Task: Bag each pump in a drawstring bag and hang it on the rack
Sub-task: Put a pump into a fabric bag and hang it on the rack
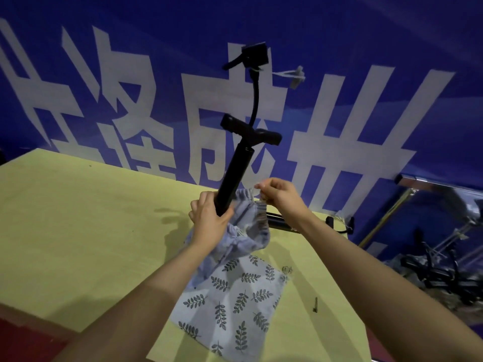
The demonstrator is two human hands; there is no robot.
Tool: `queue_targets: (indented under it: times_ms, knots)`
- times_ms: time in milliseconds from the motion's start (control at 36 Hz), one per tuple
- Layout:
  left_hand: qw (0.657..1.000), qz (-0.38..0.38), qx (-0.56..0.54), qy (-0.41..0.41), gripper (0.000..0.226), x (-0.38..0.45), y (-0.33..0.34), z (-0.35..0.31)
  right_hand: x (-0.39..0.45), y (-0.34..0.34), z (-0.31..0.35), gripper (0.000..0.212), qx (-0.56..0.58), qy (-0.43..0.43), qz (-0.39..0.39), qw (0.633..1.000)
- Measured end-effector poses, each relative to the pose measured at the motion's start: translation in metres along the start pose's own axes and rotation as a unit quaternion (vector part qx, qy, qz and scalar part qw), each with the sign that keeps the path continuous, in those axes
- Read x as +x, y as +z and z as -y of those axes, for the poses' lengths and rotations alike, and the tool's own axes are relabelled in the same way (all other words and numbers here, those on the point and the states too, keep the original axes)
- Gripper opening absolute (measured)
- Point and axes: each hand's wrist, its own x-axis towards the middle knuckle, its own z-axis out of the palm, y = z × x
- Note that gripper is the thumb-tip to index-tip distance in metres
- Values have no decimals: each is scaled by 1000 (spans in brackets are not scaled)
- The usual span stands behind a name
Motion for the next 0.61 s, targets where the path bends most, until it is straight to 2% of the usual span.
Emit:
queue_targets:
  times_ms: [28, 111, 167, 250, 333, 417, 500, 611]
  knots:
    - [1000, 2, 3, 0, 29, 0, 1, 0, 2, 1, 4, 5, 5, -6, 4, 1000]
    - [1000, 9, 10, 2, 29, 0, 4, -1, 3, 4, 19, 45, -1, -26, 45, 999]
    - [999, 16, 26, 10, 30, 0, 5, 0, 2, 8, 27, 55, 3, -27, 81, 996]
    - [999, 20, 32, 15, 32, 2, 4, 2, 2, 16, 33, 41, 5, -7, 46, 999]
    - [998, 40, 39, 42, 32, 3, 4, 5, 7, 19, 35, 37, 33, 12, 0, 999]
    - [996, 58, 38, 57, 36, 2, 3, 9, 9, 22, 35, 31, 15, -8, -40, 999]
    - [994, 79, 32, 75, 48, 4, 2, 11, 8, 25, 30, 27, 1, -26, -57, 998]
    - [992, 106, -26, 64, 76, 7, -3, 14, 4, 30, 19, 21, -15, -41, -52, 998]
